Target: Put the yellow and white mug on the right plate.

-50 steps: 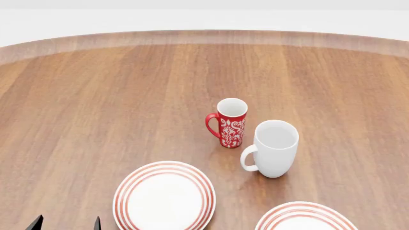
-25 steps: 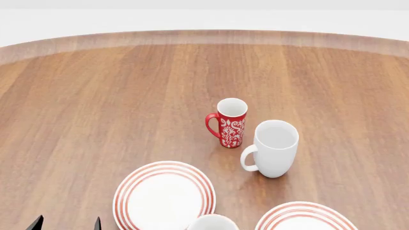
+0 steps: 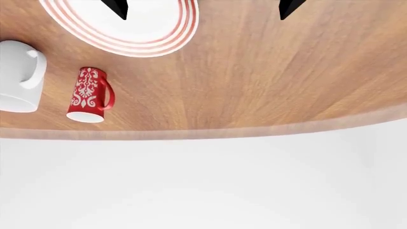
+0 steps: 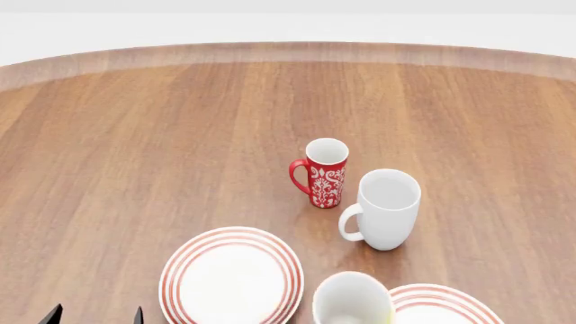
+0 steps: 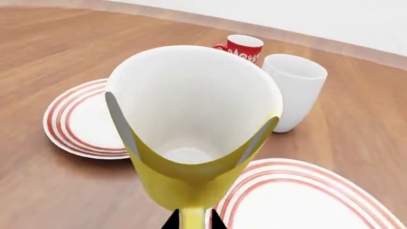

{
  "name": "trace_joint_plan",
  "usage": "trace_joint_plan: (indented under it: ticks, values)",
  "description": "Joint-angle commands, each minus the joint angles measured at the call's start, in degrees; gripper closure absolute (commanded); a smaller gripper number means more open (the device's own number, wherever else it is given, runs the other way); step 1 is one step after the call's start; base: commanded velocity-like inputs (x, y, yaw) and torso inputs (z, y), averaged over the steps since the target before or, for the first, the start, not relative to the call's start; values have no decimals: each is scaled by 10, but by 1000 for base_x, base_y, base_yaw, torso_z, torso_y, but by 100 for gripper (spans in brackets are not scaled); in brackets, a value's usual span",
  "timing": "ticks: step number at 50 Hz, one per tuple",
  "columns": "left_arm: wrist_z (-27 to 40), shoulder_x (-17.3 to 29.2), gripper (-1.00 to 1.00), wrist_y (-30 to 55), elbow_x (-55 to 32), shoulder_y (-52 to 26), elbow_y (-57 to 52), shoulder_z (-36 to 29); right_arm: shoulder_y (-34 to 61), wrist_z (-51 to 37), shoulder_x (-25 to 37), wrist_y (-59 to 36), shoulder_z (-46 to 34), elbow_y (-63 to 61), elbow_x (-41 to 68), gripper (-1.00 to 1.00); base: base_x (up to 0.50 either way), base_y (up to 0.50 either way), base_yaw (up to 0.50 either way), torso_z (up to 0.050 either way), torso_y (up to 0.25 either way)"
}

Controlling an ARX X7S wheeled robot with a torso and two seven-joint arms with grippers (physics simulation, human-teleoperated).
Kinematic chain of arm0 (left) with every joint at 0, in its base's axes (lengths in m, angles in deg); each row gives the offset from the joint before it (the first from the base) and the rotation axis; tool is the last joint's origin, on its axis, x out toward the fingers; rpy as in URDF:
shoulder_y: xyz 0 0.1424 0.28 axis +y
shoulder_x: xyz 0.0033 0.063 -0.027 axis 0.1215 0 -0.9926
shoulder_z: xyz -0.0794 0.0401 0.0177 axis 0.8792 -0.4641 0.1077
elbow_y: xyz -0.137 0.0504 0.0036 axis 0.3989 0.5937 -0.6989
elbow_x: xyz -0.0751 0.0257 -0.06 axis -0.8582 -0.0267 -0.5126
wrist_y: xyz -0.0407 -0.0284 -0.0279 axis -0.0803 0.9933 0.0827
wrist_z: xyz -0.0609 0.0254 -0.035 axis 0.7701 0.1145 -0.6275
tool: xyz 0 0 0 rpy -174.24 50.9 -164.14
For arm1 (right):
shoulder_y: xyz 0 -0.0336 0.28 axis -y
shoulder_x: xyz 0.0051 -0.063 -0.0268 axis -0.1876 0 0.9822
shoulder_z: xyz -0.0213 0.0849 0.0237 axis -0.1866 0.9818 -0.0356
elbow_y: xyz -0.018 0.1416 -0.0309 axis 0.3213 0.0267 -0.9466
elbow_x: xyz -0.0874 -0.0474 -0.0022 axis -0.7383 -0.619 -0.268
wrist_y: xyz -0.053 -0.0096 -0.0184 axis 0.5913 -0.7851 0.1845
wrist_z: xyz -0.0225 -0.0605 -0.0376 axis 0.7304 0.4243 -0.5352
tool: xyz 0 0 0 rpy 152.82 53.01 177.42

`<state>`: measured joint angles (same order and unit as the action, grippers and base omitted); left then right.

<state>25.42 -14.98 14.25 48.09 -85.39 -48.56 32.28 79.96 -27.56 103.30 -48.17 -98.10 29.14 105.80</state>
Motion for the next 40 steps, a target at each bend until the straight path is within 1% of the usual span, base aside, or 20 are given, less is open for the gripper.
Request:
trace_joint_plan:
  ticks: [1, 16, 26, 40]
  values:
    - [2, 2, -100, -3, -1, -1, 3, -3, 4, -14, 0, -1, 31, -2, 21, 100, 0, 0, 0, 0, 0]
    - [5, 4, -100, -4, -3, -2, 2, -6, 10, -39, -3, -7, 75, 8, 56, 100, 0, 0, 0, 0, 1]
    - [7, 6, -100, -4, -3, -2, 1, -8, 33, -40, -13, 7, 98, 78, 70, 100, 0, 0, 0, 0, 0]
    - [10, 8, -100, -5, -6, -3, 0, -11, 69, -39, -34, 22, 110, 168, 79, 100, 0, 0, 0, 0, 0]
